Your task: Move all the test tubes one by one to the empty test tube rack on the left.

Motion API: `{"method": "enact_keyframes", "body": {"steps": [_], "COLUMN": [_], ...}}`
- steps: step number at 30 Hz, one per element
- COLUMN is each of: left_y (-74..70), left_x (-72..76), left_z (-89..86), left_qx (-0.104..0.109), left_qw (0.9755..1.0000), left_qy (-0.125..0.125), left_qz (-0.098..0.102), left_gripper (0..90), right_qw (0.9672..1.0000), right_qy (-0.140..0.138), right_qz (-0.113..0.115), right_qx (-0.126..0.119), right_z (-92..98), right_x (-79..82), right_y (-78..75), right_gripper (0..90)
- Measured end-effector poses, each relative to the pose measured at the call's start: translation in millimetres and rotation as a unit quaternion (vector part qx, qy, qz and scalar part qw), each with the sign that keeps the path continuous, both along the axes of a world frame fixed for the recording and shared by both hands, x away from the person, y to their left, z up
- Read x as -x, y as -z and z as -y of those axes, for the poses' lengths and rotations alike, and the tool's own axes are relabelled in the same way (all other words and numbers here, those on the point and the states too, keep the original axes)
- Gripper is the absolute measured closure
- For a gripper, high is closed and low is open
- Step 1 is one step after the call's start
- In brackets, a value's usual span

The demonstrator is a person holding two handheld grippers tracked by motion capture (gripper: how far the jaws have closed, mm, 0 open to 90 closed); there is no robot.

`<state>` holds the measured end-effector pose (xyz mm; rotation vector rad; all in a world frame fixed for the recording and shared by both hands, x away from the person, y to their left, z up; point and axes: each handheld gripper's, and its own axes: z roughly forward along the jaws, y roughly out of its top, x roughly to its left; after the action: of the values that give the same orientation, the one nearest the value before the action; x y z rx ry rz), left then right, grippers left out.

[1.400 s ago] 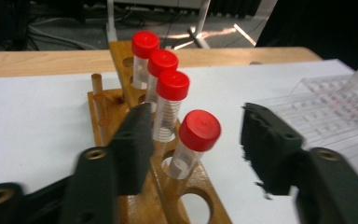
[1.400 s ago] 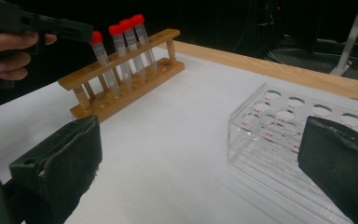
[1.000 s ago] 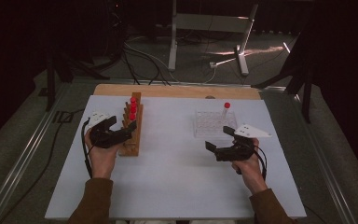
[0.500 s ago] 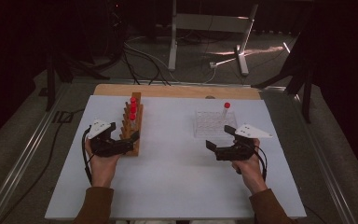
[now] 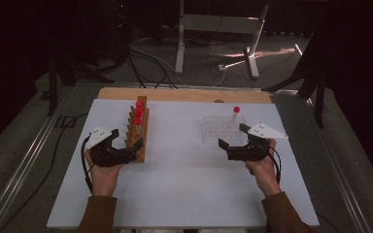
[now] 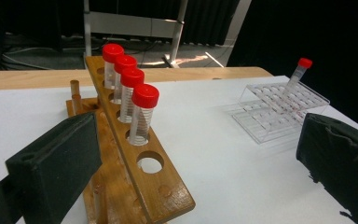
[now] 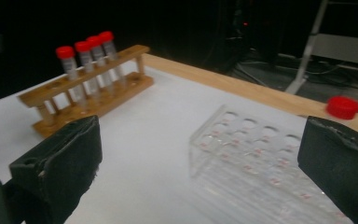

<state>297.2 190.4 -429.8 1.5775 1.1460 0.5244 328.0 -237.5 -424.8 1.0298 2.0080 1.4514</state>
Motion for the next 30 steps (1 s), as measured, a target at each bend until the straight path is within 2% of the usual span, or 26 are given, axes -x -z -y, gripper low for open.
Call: {"method": "enact_keyframes", "body": {"steps": [7,13,18,22,30], "left_y": [1.0,-0.3,0.4,0.5,1.1], "left_x": [1.6,1.9,1.5,1.2,1.7], "left_z": [-5.4,-5.7,-3.6,-3.8,-4.9], "left_qx": [0.006,0.01,0.006,0.007,0.011], "left_qw": [0.9999,0.9999,1.0,0.9999,0.9999], "left_qy": [-0.009,-0.009,-0.007,-0.008,-0.011], "left_qz": [0.002,0.003,0.001,-0.001,-0.004], "left_gripper": [0.6,0.6,0.6,0.6,0.6], "right_qw": [0.9996,0.9979,0.9954,0.9944,0.9922], "right_qy": [0.024,0.064,0.095,0.102,0.12], "right_qz": [0.008,0.009,0.001,-0.01,-0.02], "right_qx": [0.01,0.006,0.006,0.026,0.028], "right_z": [7.5,16.1,22.5,23.7,21.5], "right_x": [-14.7,-33.1,-48.9,-60.0,-74.7], "right_y": [-9.4,-14.0,-9.1,-2.6,6.3], "right_gripper": [0.0,0.0,0.0,0.0,2.8]}}
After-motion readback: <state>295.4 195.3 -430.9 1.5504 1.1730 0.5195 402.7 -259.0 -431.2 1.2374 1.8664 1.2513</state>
